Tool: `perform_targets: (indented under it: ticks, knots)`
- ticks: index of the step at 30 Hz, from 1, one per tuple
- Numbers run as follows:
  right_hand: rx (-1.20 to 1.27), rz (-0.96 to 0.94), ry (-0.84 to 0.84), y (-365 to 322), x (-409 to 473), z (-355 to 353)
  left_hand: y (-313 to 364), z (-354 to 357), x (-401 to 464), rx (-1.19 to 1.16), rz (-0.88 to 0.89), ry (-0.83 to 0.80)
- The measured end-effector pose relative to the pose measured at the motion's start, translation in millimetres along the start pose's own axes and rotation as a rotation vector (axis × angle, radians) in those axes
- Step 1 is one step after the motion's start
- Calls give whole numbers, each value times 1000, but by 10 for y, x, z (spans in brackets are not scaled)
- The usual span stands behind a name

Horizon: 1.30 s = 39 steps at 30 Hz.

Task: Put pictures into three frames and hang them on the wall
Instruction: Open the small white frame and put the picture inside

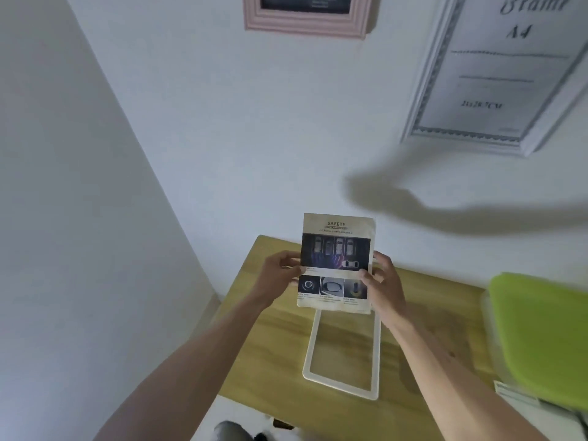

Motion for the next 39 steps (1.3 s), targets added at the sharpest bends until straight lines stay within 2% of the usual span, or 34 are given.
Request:
perform_targets:
  ticks: [4,7,14,25,39]
  knots:
    - [-90,85,48,247,-119,-307,-134,349,-70,86,-49,-24]
    - [-252,94,49,402,-233,-471,-253,533,-116,183,-94,-66]
    - [-438,217,49,990,-615,-595,-745,721,-334,456,-186,-105]
    - [-664,213,-26,1310,-750,-571,-967,854,-475,773,-133,-82]
    - [-873,225,-88,1344,-805,-495,-1138,884,-487,939,-84,-190]
Point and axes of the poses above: each hand's wrist, its own x-axis towards the middle knuckle, its own z-axis out of the palm, y = z × x, the point moved 3 cm from there along x, towards the middle knuckle, and after that the axes turned 5 degrees about x, right-handed, at the moved point
